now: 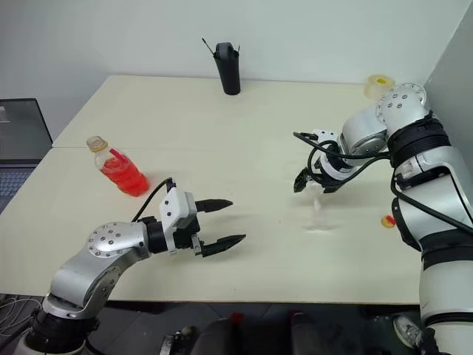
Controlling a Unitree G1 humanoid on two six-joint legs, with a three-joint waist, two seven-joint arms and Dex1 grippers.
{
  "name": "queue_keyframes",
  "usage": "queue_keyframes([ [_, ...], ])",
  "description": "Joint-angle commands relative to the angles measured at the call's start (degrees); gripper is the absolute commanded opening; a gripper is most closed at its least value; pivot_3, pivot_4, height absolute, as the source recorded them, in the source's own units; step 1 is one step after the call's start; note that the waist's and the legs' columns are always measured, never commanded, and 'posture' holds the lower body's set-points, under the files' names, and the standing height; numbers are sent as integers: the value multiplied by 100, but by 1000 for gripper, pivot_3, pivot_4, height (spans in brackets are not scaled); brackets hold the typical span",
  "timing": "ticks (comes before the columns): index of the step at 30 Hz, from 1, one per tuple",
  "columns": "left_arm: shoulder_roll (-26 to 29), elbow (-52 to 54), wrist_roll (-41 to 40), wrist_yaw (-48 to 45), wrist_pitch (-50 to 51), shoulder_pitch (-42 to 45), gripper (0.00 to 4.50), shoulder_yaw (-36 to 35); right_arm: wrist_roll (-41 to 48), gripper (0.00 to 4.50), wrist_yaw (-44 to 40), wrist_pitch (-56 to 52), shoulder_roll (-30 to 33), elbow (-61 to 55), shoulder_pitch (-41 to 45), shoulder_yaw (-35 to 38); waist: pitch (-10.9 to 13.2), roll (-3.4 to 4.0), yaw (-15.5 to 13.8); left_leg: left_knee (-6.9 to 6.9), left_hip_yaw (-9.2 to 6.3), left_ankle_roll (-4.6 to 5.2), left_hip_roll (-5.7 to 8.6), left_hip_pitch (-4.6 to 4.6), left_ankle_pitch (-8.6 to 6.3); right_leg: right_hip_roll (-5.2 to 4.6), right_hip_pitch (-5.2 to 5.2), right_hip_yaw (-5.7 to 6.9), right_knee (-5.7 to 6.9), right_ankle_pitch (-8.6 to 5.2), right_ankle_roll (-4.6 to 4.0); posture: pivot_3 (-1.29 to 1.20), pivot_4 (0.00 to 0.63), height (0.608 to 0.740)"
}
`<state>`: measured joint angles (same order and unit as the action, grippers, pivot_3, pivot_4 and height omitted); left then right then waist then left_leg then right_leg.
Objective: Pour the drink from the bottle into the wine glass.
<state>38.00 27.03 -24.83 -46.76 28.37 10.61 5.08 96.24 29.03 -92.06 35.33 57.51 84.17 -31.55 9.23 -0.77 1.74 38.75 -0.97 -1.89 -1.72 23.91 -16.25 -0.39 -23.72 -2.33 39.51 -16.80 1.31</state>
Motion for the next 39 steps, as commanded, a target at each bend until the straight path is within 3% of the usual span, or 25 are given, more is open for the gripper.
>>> queue_keyframes([
  [1,-18,367,-2,129,6,-105,4480,-97,-262,4500,116,-44,-114,464,296,246,0,0,1,0,0,0,0,0,0,0,0,0,0,0,0,0,150,740],
  [10,-51,675,-32,410,167,-346,4480,-104,-1776,4500,19,-44,-566,1262,400,1197,0,2,2,-2,4,0,3,-2,0,5,-3,0,2,0,0,0,150,740],
  [13,-72,745,-65,492,232,-344,4500,-90,-2421,3946,-9,-44,-660,1297,323,1615,0,2,1,-2,6,0,4,-1,0,6,-3,1,2,0,0,0,150,740],
  [18,-142,825,-95,597,321,-325,4500,-49,-3453,2090,-107,-42,-855,1137,141,2411,0,2,2,-2,7,0,4,-2,0,7,-3,0,2,0,0,0,150,740],
  [24,-127,963,-107,676,424,-450,4500,-123,-4556,223,-252,29,-1016,762,-99,3088,-1,3,3,-3,8,-1,4,-2,0,6,-3,-2,2,0,0,0,150,740],
  [27,-105,965,-97,676,436,-483,4500,-147,-5001,169,-352,88,-1105,529,-72,3459,0,3,3,-3,6,-1,4,-3,0,7,-3,-2,3,0,0,0,150,740],
  [28,-94,947,-85,666,426,-489,4500,-155,-5110,169,-397,100,-1144,353,-66,3580,0,3,4,-3,7,-1,4,-3,0,7,-3,-2,3,0,0,0,150,740],
  [35,-171,600,-212,680,392,-415,4500,-532,-4939,169,-1932,607,-1367,-3695,-938,3580,2,7,13,-8,12,-1,2,2,0,8,-24,-2,15,0,0,0,150,740],
  [39,-504,392,-837,881,557,-543,4500,-1317,-5702,169,-3460,3311,-1511,-6008,-2202,2786,-1,2,10,-5,2,0,-8,5,0,8,-23,-1,13,0,0,0,150,740],
])
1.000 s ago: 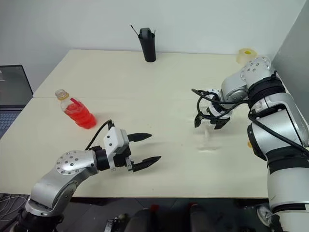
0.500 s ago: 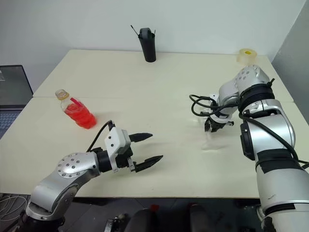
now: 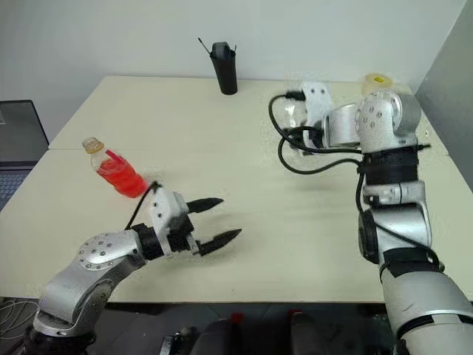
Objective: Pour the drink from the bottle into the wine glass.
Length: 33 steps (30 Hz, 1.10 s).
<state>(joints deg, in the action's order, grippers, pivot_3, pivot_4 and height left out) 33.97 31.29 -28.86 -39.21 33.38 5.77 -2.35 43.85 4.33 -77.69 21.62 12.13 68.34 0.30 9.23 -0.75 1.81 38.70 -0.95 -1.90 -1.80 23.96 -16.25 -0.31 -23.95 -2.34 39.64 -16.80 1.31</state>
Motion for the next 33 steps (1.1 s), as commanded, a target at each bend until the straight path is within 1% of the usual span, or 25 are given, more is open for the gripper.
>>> queue_keyframes([
  [1,-144,-90,-552,168,80,-42,4500,-757,-699,169,-1247,2575,-297,-1820,-960,-560,-1,-1,3,2,-3,0,-2,0,0,0,3,-2,-3,0,0,0,150,740],
  [2,-119,-124,-717,211,173,13,4500,-990,-1203,169,-1436,3669,-519,-2033,-1460,-1008,2,1,6,1,-3,0,-1,0,0,0,4,-2,-4,0,0,0,150,740],
  [3,-74,-153,-825,238,239,57,4500,-1153,-1583,169,-1571,4459,-734,-2049,-1829,-1342,-12,-18,1,2,2,-1,-3,0,1,-8,-4,-2,14,0,1,0,150,740],
  [4,-15,-173,-902,236,290,83,4500,-1266,-1846,169,-1635,5015,-964,-1943,-2091,-1542,-22,-36,7,2,0,-2,-3,-4,1,-15,-2,-1,14,-1,2,0,150,740],
  [6,156,-262,-897,171,283,88,4500,-1422,-2380,169,-1666,5976,-1464,-1305,-2317,-1713,-20,-33,73,1,-2,-3,-12,-7,1,-16,-1,-2,14,-1,1,0,150,740],
  [8,294,-384,-890,168,262,87,4500,-1611,-2995,169,-1694,6955,-1807,-499,-2342,-1936,-14,-27,94,3,4,-10,-7,-9,5,-16,-9,-2,31,0,0,0,150,740],
  [11,423,-521,-1011,198,332,41,4500,-1932,-3394,169,-1539,7887,-2387,783,-2273,-1886,-15,-28,108,3,1,-15,-6,-12,8,-9,-6,2,31,0,0,0,150,740],
  [13,507,-467,-1047,182,376,-21,4500,-1999,-3651,169,-1535,8479,-2632,1515,-2206,-1869,-15,-30,113,3,1,-23,-7,-12,12,-10,-6,2,28,0,0,0,150,740],
  [15,548,-348,-1121,228,439,-92,4500,-2048,-3831,169,-1566,8946,-2802,2007,-2178,-1823,-15,-30,105,1,1,-38,-7,-11,21,-16,-6,-1,26,-1,1,0,150,740],
  [18,642,-123,-1249,281,576,-272,4500,-2214,-3984,169,-1690,9343,-2958,2421,-2281,-1805,-14,-31,119,2,2,-39,-10,-9,21,-19,-6,-4,26,-1,1,0,150,740],
  [21,744,-1,-1286,297,637,-416,4500,-2331,-4057,169,-1879,9563,-2960,2561,-2483,-1793,-14,-31,122,1,-4,-39,-15,-10,21,-32,-6,-5,29,-1,0,0,150,740],
  [26,841,41,-1296,328,674,-514,4500,-2441,-4158,169,-1955,9598,-2965,2654,-2755,-1686,-14,-31,122,1,-4,-38,-13,-12,21,-32,-4,-5,29,-1,0,0,150,740],
  [33,837,64,-1268,418,711,-428,4500,-2366,-4225,169,-1811,9645,-3127,3291,-2637,-1402,-14,-31,128,1,-6,-39,-12,-17,21,-32,1,-5,30,-1,0,0,150,740],
])
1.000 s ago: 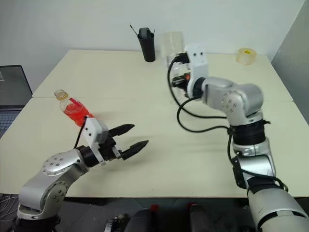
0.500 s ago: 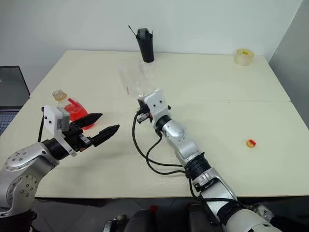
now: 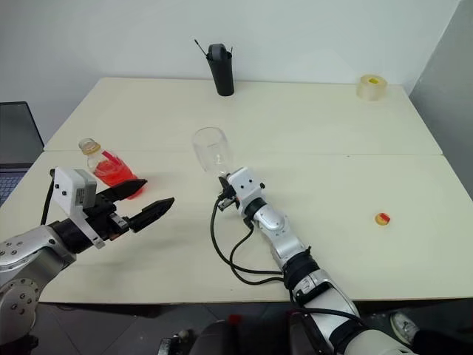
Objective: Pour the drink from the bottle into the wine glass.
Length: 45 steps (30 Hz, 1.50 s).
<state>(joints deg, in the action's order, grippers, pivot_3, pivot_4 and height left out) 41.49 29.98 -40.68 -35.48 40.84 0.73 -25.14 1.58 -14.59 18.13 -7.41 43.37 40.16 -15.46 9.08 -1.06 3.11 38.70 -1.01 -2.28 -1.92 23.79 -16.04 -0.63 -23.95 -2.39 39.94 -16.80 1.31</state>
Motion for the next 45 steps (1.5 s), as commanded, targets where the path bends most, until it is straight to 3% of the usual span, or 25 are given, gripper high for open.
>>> queue_keyframes([
  [1,86,184,-70,45,-40,92,4500,-74,-18,169,97,91,-224,244,195,205,0,0,-2,0,-1,0,1,-2,0,0,3,0,0,0,0,0,150,740],
  [10,154,153,48,-42,-119,45,4500,-75,-119,169,-77,249,-210,662,105,202,-2,-2,-2,-45,3,22,12,-90,-12,0,81,0,-27,-2,-1,0,150,740],
  [18,196,50,120,-77,-180,104,4500,-6,-280,169,-108,47,-170,886,178,157,-5,-3,-2,-56,9,19,11,-100,-11,-12,81,-1,-27,-2,-2,0,150,740],
  [31,155,-157,281,-161,-305,304,4500,215,-303,4410,-284,-103,-140,538,170,243,-3,-5,9,-64,12,16,9,-94,-9,-13,74,-1,-36,-2,-2,0,150,740],
  [35,160,-231,317,-201,-338,325,4500,195,-268,4463,-622,-379,-23,-205,-33,132,-3,-5,10,-64,11,17,9,-93,-9,-13,74,-1,-36,-2,-2,0,150,740],
  [39,183,-256,314,-180,-356,184,4500,-20,-81,4463,-1404,-1518,327,-1605,-417,-55,-3,-5,0,-64,8,17,9,-91,-10,-17,74,-1,-37,-2,-2,0,150,740],
  [45,-35,-252,432,-22,-549,-514,4500,-465,266,4463,-2431,-3746,1576,-3834,-948,-103,-2,-4,-32,-64,3,18,11,-88,-10,-24,74,-1,-43,-2,-2,0,150,740],
])
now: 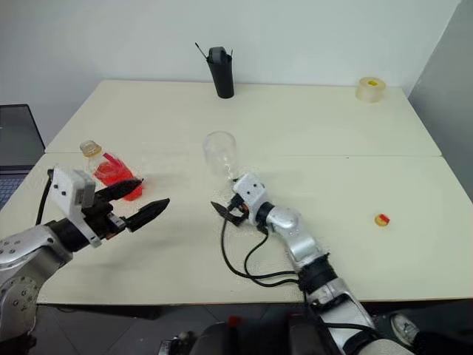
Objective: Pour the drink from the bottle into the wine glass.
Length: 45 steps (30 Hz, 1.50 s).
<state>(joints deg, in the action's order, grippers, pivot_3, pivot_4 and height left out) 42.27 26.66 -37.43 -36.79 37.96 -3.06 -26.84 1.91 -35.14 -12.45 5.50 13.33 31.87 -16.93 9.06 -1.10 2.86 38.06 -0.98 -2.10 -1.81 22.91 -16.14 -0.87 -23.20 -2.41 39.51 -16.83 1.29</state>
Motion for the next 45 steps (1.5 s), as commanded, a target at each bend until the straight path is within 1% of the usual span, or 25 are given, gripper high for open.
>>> queue_keyframes([
  [1,-205,41,197,180,-373,-228,4500,-312,300,4463,-478,-888,475,-1048,-179,80,0,0,-15,0,0,0,0,-1,0,0,1,1,-1,0,0,0,150,740],
  [5,-605,-103,549,550,-794,-377,4500,-320,584,4463,-929,-1620,1216,-1890,-314,188,2,0,-24,-1,2,1,2,-1,0,2,1,2,-1,-1,-2,0,150,740],
  [8,-843,-368,813,866,-1092,-279,4500,-315,968,4463,-1342,-2354,1846,-2610,-165,388,3,1,-52,-1,1,1,4,-1,0,3,3,4,-4,-1,-2,0,150,740],
  [9,-892,-469,893,946,-1183,-241,4500,-318,1203,4463,-1442,-2719,2035,-2904,4,549,4,0,-68,0,0,2,5,0,-1,2,3,5,-6,-1,-1,0,150,740],
  [11,-934,-628,1108,1076,-1386,-176,4500,-284,1799,4463,-1468,-3513,2194,-3320,429,976,6,-3,-61,0,2,3,4,0,-1,3,2,6,-5,-1,-2,0,150,740],
  [13,-1019,-820,1140,1245,-1507,2,4500,-345,2490,4463,-1608,-4309,2406,-3691,1050,1401,11,4,-62,-1,1,3,3,-2,-1,5,1,6,-4,-1,-2,0,150,740],
  [15,-1011,-1008,1319,1320,-1655,99,4500,-288,3056,4463,-1771,-4894,2637,-3953,1562,1632,13,5,-81,-1,-2,3,4,1,-1,4,0,11,-4,-1,-2,0,150,740],
  [16,-1037,-1114,1374,1371,-1703,141,4500,-270,3306,4463,-1753,-5088,2647,-4022,1808,1742,10,0,-90,-3,-3,3,4,1,-1,4,1,13,-8,-1,-2,0,150,740],
  [18,-1107,-1339,1498,1495,-1813,225,4500,-218,3689,4463,-1500,-5426,2470,-3908,2332,2021,9,-3,-88,-8,-7,4,3,1,-2,4,6,14,-21,-1,-2,0,150,740],
  [20,-1174,-1517,1566,1571,-1900,306,4500,-174,3910,4463,-1325,-5668,2391,-3807,2717,2096,7,-6,-92,-7,-3,5,4,2,-2,1,5,12,-20,-1,-2,0,150,740],
  [25,-1269,-1990,1750,1791,-2109,720,4500,-86,3861,4463,-925,-5866,2318,-3417,3379,1830,6,-9,-108,-4,-4,5,9,7,-1,-9,2,12,-16,-1,-2,0,150,740],
  [29,-1241,-2649,1922,1818,-2258,1292,4500,135,3656,4463,-770,-5695,2297,-3148,3669,1501,6,-9,-117,-4,-4,5,11,9,-1,-9,2,18,-17,0,-2,0,150,740],
  [35,-1214,-3502,2116,1748,-2480,1952,4500,384,3657,4463,-862,-5501,2439,-3177,3631,1293,6,-10,-113,-3,-2,5,11,12,-1,-9,-2,21,-17,0,-2,0,150,740],
  [40,-1171,-3704,2251,1771,-2487,2209,4500,522,3567,4463,-843,-5421,2573,-3255,3566,1167,6,-10,-106,-4,-2,5,9,12,-1,-10,-4,20,-14,0,-2,0,150,740],
  [45,-1141,-4261,2422,1783,-2709,2588,4500,619,3555,4463,-773,-5397,2608,-3296,3513,1167,6,-11,-113,-3,-4,5,10,12,-1,-10,-3,22,-11,0,-2,0,150,740],
])
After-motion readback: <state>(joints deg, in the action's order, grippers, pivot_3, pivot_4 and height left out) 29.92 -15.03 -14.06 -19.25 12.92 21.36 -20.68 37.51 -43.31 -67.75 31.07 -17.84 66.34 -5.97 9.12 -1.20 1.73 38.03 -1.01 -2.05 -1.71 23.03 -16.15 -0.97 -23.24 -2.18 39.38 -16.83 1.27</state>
